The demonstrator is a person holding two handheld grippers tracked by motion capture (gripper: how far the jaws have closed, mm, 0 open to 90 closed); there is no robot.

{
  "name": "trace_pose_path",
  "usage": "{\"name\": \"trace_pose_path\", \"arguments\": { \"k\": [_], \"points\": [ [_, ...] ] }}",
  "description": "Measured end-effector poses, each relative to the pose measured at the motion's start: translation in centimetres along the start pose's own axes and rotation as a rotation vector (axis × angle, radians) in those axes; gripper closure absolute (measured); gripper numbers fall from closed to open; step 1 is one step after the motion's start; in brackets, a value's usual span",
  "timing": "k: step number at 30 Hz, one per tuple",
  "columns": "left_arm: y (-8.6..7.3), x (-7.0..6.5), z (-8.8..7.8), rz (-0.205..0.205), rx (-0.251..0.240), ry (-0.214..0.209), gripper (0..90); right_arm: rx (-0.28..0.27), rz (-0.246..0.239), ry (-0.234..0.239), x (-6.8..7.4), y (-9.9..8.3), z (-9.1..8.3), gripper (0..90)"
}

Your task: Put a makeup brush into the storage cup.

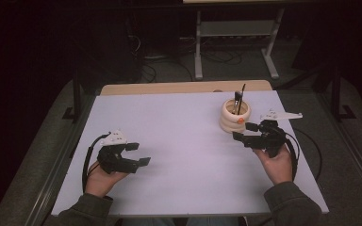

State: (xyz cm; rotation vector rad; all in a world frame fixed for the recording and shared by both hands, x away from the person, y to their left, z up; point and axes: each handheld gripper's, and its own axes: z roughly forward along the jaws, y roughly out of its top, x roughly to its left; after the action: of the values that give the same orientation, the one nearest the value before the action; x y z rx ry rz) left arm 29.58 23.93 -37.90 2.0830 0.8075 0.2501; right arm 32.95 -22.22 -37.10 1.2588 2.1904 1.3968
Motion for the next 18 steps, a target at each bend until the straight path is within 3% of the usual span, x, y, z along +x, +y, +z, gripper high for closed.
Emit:
{"name": "trace_pose_path", "arguments": {
  "k": [12,18],
  "points": [
    [-0.1,0.0,0.1,0.011,0.007,0.023,24.4,0.01,-0.024,0.011,0.8,-1.1,-0.2,27.5],
    [-0.4,0.1,0.1,-0.006,0.01,0.025,24.3,0.012,-0.032,0.014,1.0,-1.8,0.2,27.4]
  ]
}}
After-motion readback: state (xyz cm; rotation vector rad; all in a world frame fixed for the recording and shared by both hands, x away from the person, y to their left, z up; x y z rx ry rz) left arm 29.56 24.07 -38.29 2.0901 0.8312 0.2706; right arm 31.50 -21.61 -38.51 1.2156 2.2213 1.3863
